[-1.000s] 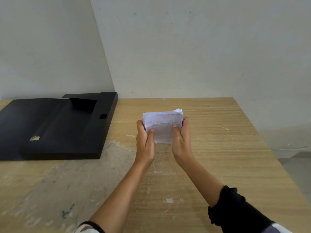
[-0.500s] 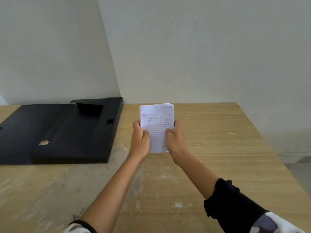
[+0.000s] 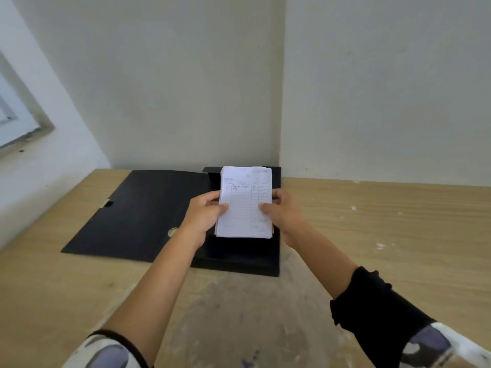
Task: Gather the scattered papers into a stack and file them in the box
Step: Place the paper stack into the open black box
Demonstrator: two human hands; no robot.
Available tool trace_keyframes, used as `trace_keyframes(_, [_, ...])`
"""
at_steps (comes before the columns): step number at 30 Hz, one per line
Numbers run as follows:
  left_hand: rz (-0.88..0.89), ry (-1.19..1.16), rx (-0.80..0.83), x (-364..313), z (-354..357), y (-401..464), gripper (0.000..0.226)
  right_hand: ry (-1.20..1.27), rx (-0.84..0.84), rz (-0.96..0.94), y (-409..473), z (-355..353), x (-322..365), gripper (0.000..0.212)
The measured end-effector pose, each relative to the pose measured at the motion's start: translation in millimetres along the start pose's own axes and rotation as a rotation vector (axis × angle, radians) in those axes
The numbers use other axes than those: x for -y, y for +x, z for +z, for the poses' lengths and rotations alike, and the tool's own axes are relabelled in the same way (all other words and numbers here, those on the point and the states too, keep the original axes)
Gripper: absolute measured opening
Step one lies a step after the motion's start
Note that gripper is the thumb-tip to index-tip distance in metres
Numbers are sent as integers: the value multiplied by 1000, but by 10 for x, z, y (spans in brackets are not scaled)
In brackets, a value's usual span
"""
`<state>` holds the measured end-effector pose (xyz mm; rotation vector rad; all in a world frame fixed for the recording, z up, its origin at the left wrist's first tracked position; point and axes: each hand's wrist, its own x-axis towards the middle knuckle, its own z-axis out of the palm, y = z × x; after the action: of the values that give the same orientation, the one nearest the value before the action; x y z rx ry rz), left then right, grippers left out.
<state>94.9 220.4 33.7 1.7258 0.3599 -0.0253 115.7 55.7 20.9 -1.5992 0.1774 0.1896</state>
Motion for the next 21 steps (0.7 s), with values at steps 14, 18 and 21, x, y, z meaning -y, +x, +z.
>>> trace_keyframes(14, [-185,-16,-170,422,-362,893,23,-775,-146,-411,385,195,-273,25])
trace_keyframes(18, [-121,141,-152,435,-153,986,20,-905,-203,-469,359,124,-461,30])
trace_keyframes(21, [13,282,-119,429,69,999,21,-903,-231,-462,327,134,-546,35])
